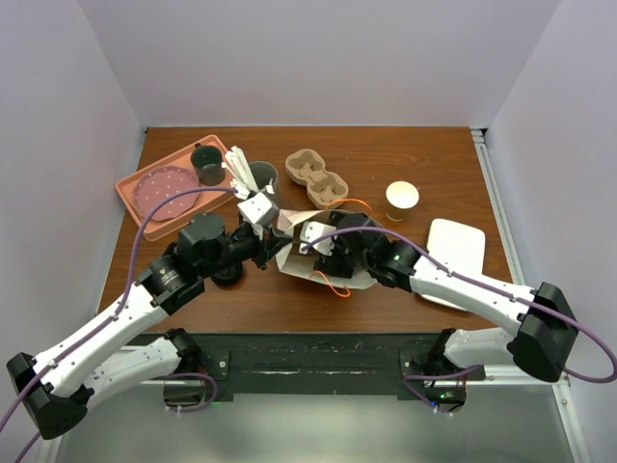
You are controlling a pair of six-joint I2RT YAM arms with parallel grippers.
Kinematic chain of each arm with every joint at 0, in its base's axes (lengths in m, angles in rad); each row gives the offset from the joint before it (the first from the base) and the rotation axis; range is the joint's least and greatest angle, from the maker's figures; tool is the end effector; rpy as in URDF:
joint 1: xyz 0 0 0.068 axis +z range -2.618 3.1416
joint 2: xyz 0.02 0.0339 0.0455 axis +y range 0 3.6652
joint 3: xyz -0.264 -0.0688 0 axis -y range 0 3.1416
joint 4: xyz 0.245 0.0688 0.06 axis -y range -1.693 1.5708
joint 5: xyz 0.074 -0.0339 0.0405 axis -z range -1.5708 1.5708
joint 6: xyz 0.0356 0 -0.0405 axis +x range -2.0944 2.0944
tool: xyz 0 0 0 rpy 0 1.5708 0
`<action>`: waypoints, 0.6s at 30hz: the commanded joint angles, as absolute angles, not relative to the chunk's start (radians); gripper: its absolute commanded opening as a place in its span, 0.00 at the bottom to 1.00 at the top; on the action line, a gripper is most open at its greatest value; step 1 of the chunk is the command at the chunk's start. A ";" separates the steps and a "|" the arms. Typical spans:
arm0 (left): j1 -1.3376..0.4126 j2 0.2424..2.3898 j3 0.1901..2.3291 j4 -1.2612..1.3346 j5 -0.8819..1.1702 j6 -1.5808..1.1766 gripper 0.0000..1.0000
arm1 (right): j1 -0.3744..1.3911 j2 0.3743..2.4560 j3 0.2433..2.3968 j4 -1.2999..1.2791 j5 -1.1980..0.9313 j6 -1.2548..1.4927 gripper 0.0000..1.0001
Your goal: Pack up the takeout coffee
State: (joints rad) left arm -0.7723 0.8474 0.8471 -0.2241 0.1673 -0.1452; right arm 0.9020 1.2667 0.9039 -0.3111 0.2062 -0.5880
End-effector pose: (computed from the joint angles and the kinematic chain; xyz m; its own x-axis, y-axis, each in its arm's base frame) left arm 0.1367 -0.1415 0.3470 -0.2741 0.0678 -0.9593 0.7728 0.6093 -0.1777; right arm 0.1771 0.2123 0.2666 0.0490 -0.8136 -0.5793 -0.7711 0.3378 -0.5397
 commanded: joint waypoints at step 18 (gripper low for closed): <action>-0.769 0.900 0.960 -0.264 0.133 -0.189 0.00 | 0.887 1.218 1.051 -0.500 0.218 -0.606 0.99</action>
State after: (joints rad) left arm -0.7723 0.8906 0.8970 -0.2737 0.1406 -0.1734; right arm 0.8944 1.2549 0.9943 -0.4664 0.1940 -0.5953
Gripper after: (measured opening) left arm 0.013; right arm 0.985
